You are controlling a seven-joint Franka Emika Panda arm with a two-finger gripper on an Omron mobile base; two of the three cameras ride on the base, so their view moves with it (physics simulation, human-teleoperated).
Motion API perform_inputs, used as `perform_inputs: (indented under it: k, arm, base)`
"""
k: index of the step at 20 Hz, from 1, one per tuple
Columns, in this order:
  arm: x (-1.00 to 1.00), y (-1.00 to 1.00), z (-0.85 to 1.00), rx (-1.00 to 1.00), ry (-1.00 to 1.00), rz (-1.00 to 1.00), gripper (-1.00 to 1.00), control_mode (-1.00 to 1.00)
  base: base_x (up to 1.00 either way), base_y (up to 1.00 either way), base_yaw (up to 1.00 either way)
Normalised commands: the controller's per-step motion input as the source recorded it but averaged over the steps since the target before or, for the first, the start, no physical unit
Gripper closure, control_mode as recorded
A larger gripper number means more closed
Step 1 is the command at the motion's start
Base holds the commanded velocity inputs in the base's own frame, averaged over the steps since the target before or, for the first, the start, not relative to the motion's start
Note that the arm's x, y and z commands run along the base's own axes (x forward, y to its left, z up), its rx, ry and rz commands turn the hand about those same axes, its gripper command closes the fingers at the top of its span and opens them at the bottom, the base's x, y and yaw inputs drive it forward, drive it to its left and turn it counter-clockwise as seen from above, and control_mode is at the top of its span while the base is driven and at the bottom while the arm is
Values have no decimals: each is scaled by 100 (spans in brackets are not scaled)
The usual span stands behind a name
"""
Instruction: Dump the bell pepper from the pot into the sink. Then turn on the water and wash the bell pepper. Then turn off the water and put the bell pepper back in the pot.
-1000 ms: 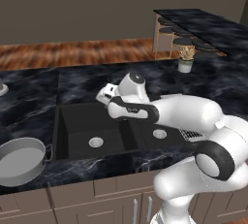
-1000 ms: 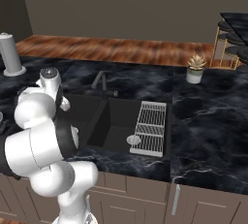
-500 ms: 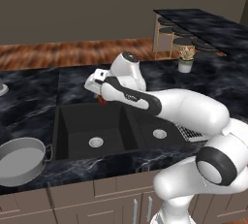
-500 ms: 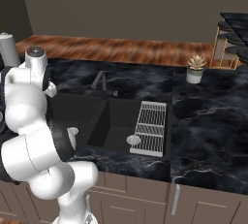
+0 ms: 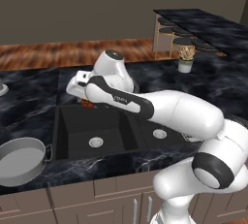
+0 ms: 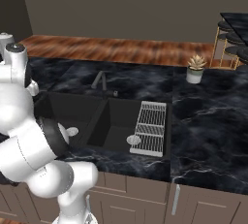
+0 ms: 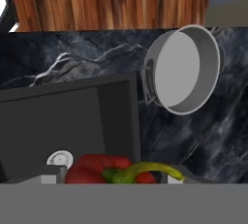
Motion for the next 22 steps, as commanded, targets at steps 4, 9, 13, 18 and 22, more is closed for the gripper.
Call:
perform_inputs:
  k: [4,9,13,18,22]
  arm:
    - [-36,45,-8,0,0,12,100,-100]
    - [-32,44,0,0,0,13,100,-100]
    - [-9,37,0,0,0,12,100,-100]
    - [0,30,-18,0,0,8,100,-100]
    - [0,20,-42,-2,0,5,100,-100]
  base:
    - [0,0,0]
    - [0,0,0]
    - [0,0,0]
    - [0,0,0]
    - [0,0,0]
